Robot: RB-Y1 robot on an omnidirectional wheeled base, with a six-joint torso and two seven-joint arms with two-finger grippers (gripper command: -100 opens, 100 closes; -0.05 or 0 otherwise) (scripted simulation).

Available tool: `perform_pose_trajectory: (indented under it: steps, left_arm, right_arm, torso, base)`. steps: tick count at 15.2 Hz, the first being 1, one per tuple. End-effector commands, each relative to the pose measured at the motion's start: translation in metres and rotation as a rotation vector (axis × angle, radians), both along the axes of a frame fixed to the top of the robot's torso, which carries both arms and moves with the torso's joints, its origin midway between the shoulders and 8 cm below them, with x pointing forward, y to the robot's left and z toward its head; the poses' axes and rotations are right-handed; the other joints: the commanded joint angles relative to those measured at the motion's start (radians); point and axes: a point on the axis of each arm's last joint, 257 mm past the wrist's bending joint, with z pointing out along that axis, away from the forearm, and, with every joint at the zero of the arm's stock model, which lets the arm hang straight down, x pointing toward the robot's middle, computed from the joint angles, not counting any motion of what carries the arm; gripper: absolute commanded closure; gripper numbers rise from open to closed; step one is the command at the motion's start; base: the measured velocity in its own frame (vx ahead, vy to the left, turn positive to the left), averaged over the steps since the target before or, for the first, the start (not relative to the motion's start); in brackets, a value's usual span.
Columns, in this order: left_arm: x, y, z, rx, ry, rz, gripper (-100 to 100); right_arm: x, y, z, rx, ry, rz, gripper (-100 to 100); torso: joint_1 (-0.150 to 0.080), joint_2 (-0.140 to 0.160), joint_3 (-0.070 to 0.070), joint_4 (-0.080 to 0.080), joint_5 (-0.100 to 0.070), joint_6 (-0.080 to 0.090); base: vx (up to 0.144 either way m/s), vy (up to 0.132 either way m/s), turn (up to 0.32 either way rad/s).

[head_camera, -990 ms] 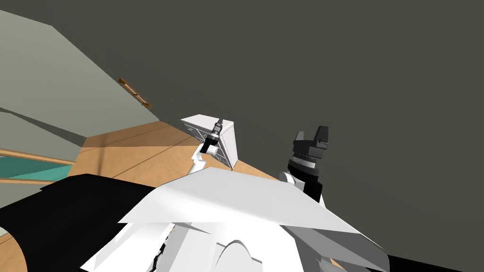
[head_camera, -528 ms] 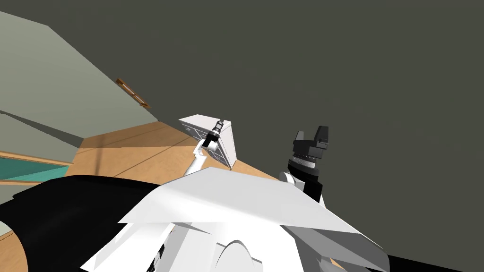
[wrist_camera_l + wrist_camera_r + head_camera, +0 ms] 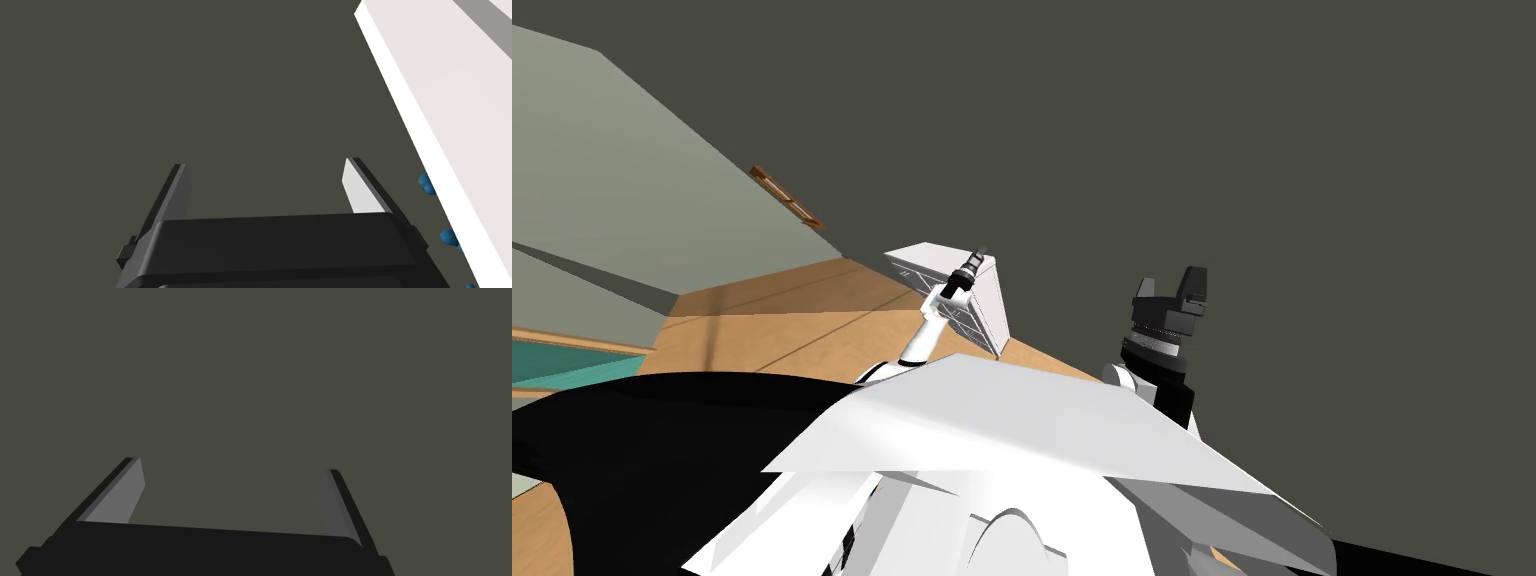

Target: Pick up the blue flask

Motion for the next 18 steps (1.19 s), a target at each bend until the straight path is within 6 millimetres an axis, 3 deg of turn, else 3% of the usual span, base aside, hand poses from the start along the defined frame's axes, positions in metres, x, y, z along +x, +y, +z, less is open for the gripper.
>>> perform_pose_trajectory:
  steps: [1,3,4,6,7,10,11,13,14,17,18]
  left_arm:
    - [0.016,0.013,-0.002,0.037,0.037,0.042,-100]
    - [0.017,0.016,-0.006,0.035,0.054,0.051,-100]
    - [0.028,0.033,-0.004,0.088,0.079,0.093,-100]
    - [0.033,0.037,-0.009,0.083,0.108,0.110,-100]
    - [0.043,0.053,0.000,0.135,0.119,0.147,-100]
    - [0.047,0.061,-0.010,0.127,0.166,0.173,-100]
    - [0.056,0.078,0.000,0.174,0.182,0.215,-100]
    - [0.059,0.087,-0.011,0.166,0.226,0.238,-100]
    - [0.065,0.103,0.003,0.212,0.232,0.276,-100]
    - [0.067,0.115,-0.011,0.200,0.290,0.305,-100]
    - [0.073,0.133,0.003,0.239,0.306,0.349,-100]
  right_arm:
    - [0.000,0.000,0.000,0.000,0.000,0.000,0]
    - [0.000,0.000,0.000,0.000,0.000,0.000,0]
    - [0.000,0.000,0.000,0.000,0.000,0.000,0]
    - [0.000,0.000,0.000,0.000,0.000,0.000,0]
    - [0.000,0.000,0.000,0.000,0.000,0.000,0]
    - [0.000,0.000,0.000,0.000,0.000,0.000,0]
    - [0.000,0.000,0.000,0.000,0.000,0.000,0]
    - [0.000,0.000,0.000,0.000,0.000,0.000,0]
    - [0.000,0.000,0.000,0.000,0.000,0.000,0]
    - [0.000,0.000,0.000,0.000,0.000,0.000,0]
    - [0.000,0.000,0.000,0.000,0.000,0.000,0]
  torso:
    - [0.000,0.000,0.000,0.000,0.000,0.000]
    - [0.000,0.000,0.000,0.000,0.000,0.000]
    - [0.001,0.000,0.000,0.000,0.000,0.000]
    - [0.001,0.000,0.000,0.000,0.000,0.000]
    - [0.001,0.000,0.000,0.000,0.000,0.000]
    - [0.000,0.000,0.000,0.000,0.000,0.000]
    - [0.002,0.000,0.000,0.000,0.000,0.000]
    - [0.001,0.000,0.000,0.000,0.000,0.000]
    - [0.001,0.000,0.000,0.000,0.000,0.000]
    - [0.001,-0.001,0.000,0.000,0.000,0.000]
    - [0.002,0.000,0.000,0.000,0.000,0.000]
  base:
    - [-0.001,-0.083,-0.024]
    - [0.001,-0.048,-0.003]
    - [0.000,-0.048,-0.020]
    - [0.002,-0.061,-0.024]
    - [0.005,-0.070,-0.023]
    - [0.006,-0.055,-0.012]
    - [0.001,-0.051,-0.029]
    - [0.007,-0.055,-0.020]
    - [0.008,-0.067,-0.027]
    - [0.013,-0.050,-0.011]
    - [0.009,-0.043,-0.018]
